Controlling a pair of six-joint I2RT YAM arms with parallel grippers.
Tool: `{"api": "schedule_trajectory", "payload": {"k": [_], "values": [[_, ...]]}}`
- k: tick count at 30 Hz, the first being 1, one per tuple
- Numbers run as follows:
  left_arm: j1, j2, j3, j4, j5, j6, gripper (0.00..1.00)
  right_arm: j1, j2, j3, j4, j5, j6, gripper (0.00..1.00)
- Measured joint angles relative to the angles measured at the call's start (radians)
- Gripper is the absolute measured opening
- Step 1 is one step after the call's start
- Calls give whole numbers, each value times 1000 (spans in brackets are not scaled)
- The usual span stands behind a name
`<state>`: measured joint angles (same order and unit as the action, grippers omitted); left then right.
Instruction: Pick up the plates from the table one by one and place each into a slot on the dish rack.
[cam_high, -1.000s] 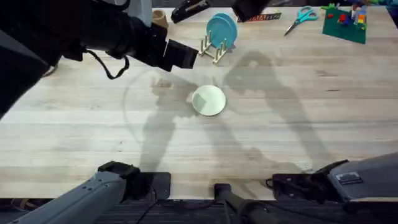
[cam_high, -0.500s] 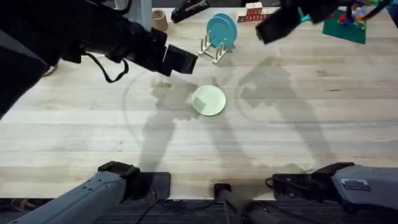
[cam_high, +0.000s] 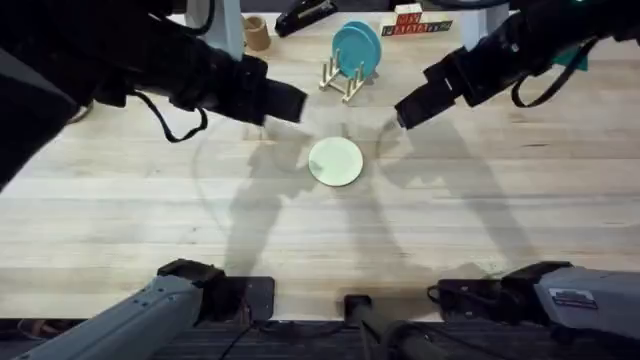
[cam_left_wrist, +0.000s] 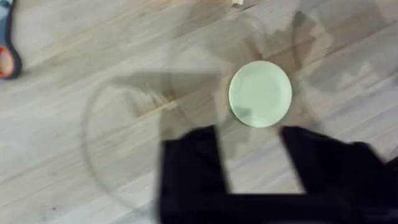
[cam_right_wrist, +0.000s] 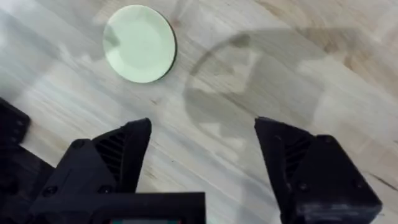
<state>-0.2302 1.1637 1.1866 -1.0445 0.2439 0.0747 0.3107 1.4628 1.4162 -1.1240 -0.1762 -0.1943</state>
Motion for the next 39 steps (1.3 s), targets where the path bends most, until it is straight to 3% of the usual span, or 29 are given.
{"api": "schedule_trajectory", "payload": {"k": [3, 4, 5, 10, 17, 24, 29, 39], "values": [[0, 0, 0, -20, 0, -23, 156, -12, 0, 0, -4, -13, 17, 996], [0, 0, 0, -27, 0, -32, 71, -16, 0, 0, -8, -15, 23, 996], [0, 0, 0, -32, 2, -39, 54, -21, 0, 0, -11, -18, 28, 996], [0, 0, -18, -6, 75, -66, 45, -53, 0, 0, -25, -36, 38, 996], [8, 0, -195, 200, 299, -96, 44, -93, 0, 0, -45, -63, 42, 995], [91, 0, -377, 359, 494, -137, 44, -95, 0, 0, -55, -72, 42, 995], [127, 0, -472, 422, 550, -157, 42, -95, 0, 0, -55, -76, 42, 996], [128, 53, -544, 555, 597, -190, 42, -95, 0, 0, -59, -76, 42, 996]]}}
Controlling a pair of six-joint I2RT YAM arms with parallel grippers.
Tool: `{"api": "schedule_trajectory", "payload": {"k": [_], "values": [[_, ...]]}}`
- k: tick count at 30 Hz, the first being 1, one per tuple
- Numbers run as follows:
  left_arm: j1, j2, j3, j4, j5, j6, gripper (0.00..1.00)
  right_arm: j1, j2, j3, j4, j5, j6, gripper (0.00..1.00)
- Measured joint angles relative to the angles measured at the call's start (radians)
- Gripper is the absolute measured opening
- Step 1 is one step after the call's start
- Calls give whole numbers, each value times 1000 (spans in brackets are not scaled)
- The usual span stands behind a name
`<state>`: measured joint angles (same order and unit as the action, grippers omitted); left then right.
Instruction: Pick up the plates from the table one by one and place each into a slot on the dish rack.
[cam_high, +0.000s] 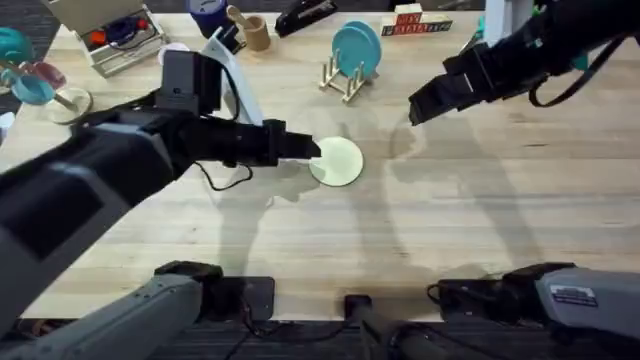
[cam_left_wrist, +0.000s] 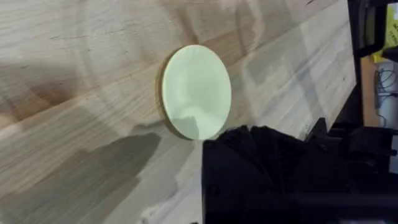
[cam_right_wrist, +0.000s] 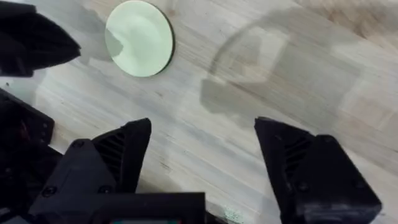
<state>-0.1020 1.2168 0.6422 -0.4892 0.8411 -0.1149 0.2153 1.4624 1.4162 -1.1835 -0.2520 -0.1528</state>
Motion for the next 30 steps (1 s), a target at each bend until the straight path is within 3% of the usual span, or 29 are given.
{"api": "schedule_trajectory", "payload": {"k": [23, 30], "values": [[0, 334, -3, 185, 32, -8, 41, 0, 0, 0, -1, 0, 0, 996], [10, 422, -3, 288, 99, -6, 42, 0, 0, 0, -4, 0, 0, 996]]}}
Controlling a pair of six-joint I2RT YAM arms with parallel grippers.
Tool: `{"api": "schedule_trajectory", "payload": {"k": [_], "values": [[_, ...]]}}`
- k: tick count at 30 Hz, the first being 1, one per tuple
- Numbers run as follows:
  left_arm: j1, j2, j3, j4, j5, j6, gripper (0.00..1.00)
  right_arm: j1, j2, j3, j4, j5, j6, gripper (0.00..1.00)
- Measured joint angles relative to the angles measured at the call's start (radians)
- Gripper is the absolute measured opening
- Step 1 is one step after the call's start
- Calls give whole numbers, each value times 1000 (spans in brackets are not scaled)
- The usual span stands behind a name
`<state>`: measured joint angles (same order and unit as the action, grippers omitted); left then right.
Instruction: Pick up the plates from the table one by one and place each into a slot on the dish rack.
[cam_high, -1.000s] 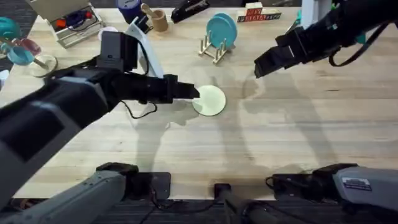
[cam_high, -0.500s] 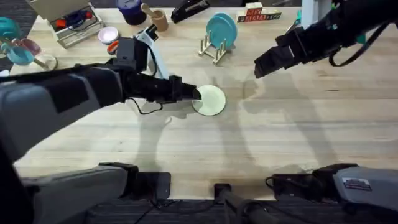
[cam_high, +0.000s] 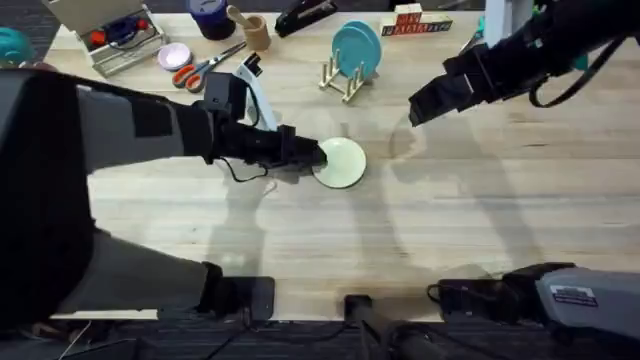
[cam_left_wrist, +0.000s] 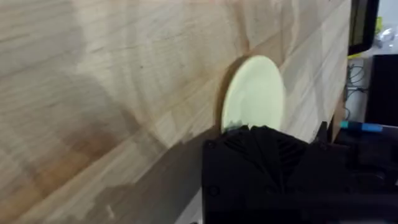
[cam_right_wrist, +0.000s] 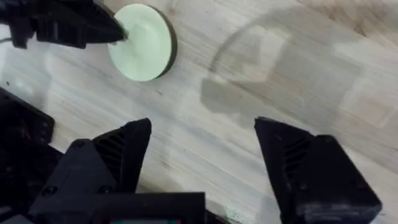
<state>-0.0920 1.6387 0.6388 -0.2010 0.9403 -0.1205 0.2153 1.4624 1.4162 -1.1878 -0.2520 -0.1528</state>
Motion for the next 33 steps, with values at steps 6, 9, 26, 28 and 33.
{"api": "schedule_trajectory", "payload": {"k": [6, 9, 26, 28, 33], "values": [[7, 23, 0, 11, 8, -1, 41, 0, 0, 0, -11, 0, 0, 996], [7, 23, 0, 11, 9, -1, 42, 0, 0, 0, -11, 0, 0, 996], [7, 23, 0, 11, 9, -1, 41, -23, -5, -169, 134, -208, 94, 996], [7, 23, 0, 11, 9, -1, 41, -25, -5, -229, 183, -263, 115, 996], [7, 23, 0, 11, 9, -1, 41, -25, -5, -342, 336, -365, 201, 995]]}}
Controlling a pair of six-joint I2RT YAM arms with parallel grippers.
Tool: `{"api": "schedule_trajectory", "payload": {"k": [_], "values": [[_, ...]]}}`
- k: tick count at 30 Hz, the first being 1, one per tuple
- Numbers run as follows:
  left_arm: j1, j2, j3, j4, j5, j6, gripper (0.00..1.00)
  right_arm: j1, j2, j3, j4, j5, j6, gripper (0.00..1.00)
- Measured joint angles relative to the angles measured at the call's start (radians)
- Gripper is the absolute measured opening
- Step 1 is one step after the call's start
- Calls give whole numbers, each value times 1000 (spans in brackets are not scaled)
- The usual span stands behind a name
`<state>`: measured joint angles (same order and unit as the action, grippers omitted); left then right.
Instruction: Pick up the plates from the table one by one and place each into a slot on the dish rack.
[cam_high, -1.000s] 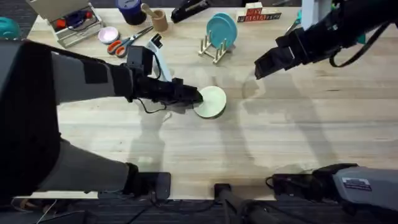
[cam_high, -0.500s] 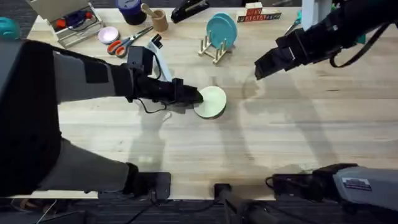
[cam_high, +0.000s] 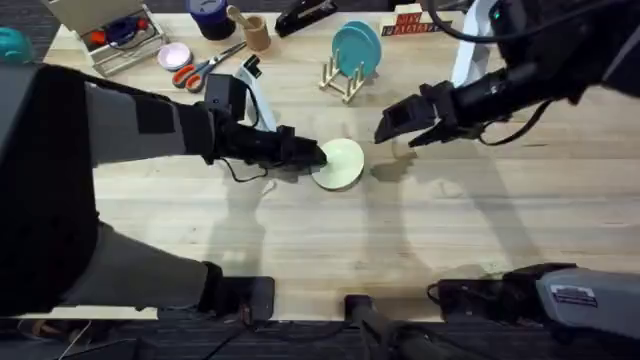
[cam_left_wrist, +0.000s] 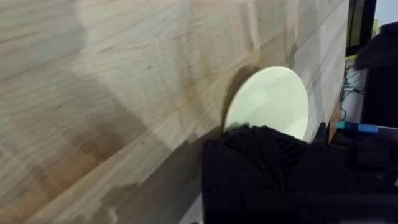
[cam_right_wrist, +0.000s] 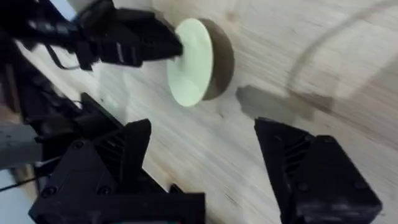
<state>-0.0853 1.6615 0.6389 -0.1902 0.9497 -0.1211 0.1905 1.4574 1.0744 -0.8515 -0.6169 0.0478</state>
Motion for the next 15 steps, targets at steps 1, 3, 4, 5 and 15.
{"api": "schedule_trajectory", "payload": {"k": [1, 3, 4, 5, 15], "values": [[0, 0, 0, 0, 0, 0, 41, 0, 0, -20, 31, -16, 18, 996], [0, 0, 0, 0, 0, 0, 41, 0, 0, -59, 86, -41, 56, 996], [0, 0, 0, 0, 0, 0, 41, 1, 0, -79, 112, -53, 73, 996], [0, 0, 0, 0, 0, 0, 41, 4, 0, -93, 130, -61, 90, 995], [0, 0, 0, 0, 0, 0, 41, 116, 2, -175, 311, -92, 243, 996]]}}
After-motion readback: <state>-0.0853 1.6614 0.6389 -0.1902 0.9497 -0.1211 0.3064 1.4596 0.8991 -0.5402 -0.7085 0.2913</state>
